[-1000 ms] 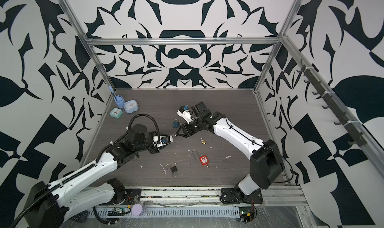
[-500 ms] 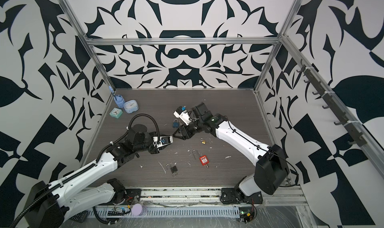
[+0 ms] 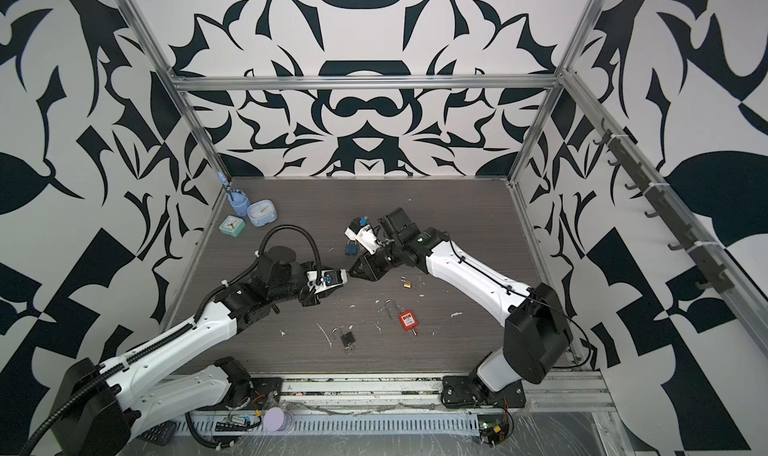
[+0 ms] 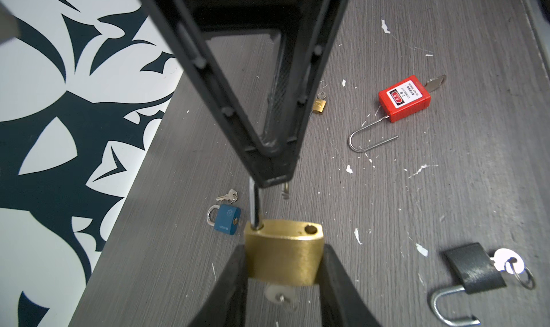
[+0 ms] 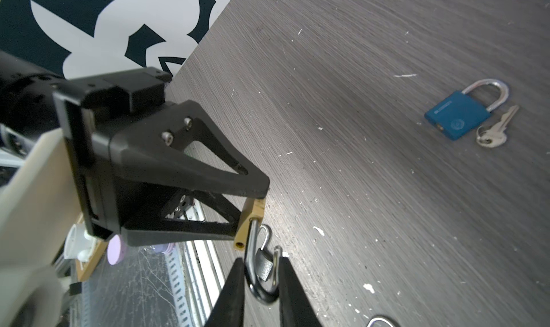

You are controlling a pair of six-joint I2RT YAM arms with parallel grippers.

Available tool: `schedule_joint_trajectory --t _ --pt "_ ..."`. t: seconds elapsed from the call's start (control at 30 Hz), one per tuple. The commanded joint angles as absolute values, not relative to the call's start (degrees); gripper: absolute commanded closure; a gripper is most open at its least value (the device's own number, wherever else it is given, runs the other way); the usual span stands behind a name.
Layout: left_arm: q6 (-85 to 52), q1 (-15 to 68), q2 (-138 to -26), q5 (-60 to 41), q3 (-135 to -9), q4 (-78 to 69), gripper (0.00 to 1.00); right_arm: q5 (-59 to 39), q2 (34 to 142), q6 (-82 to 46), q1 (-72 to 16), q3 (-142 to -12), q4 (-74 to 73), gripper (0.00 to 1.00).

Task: Lock with the key

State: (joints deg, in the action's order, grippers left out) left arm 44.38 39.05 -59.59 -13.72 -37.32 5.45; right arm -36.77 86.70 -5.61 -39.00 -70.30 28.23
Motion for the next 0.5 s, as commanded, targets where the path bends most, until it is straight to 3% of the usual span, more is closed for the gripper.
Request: schedule_joint_trajectory --t 0.0,0.47 --pt "43.9 39.4 -59.3 -13.4 -39.6 4.4 1.0 -35.7 86.0 -5.5 -39.3 -72.6 28.7 0.84" --pt "45.8 43.3 -59.1 0.2 -37.8 -2.7 1.0 -38.9 90.0 -13.9 -39.5 -76.3 28.2 1.0"
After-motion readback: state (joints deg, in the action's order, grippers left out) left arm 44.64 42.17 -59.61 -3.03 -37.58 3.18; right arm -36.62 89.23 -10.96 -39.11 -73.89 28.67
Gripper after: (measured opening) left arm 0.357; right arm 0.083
